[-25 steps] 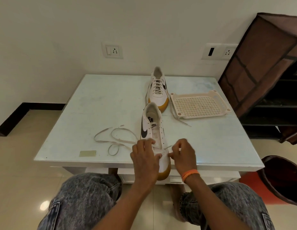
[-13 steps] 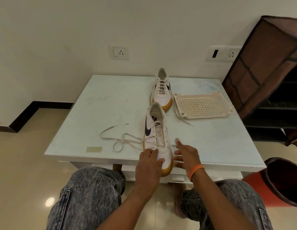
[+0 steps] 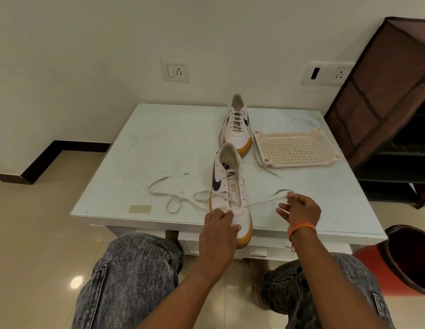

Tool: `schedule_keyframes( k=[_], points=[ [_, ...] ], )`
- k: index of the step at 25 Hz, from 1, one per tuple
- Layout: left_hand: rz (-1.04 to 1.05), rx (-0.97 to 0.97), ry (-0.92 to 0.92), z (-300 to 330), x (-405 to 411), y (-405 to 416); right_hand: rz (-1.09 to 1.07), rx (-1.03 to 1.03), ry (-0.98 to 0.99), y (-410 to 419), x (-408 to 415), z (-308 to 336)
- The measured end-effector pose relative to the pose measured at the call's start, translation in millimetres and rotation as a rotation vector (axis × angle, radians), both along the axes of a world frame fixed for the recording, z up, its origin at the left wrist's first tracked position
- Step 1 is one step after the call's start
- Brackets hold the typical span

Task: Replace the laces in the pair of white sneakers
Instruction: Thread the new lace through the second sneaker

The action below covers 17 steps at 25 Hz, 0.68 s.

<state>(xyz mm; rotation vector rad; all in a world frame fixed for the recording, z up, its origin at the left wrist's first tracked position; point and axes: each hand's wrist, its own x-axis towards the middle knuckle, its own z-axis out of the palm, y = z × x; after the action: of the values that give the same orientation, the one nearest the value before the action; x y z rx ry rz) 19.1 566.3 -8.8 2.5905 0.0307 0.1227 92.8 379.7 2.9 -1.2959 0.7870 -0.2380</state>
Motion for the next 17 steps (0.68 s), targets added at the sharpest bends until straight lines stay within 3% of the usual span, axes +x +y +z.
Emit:
schedule_keyframes(
  k=[2,4,7,11,14,17],
  points=[
    [0.008,0.014,0.024,3,0,0,0.024,0.113,0.072,5,-4,-1],
    [0.022,0.006,0.027,5,-1,-1,0.221,0.174,0.192,28,-17,0],
    [0.032,0.032,0.021,7,-2,-3,0.383,0.053,0.194,58,-28,-4],
    [0.031,0.033,0.022,6,-2,-3,0.353,-0.094,0.083,64,-25,-6],
    [0.024,0.023,0.045,7,0,-2,0.234,0.075,0.066,45,-19,-1],
    [0.012,0.02,0.078,8,0,0,-0.076,0.25,0.036,14,-9,2]
  ],
)
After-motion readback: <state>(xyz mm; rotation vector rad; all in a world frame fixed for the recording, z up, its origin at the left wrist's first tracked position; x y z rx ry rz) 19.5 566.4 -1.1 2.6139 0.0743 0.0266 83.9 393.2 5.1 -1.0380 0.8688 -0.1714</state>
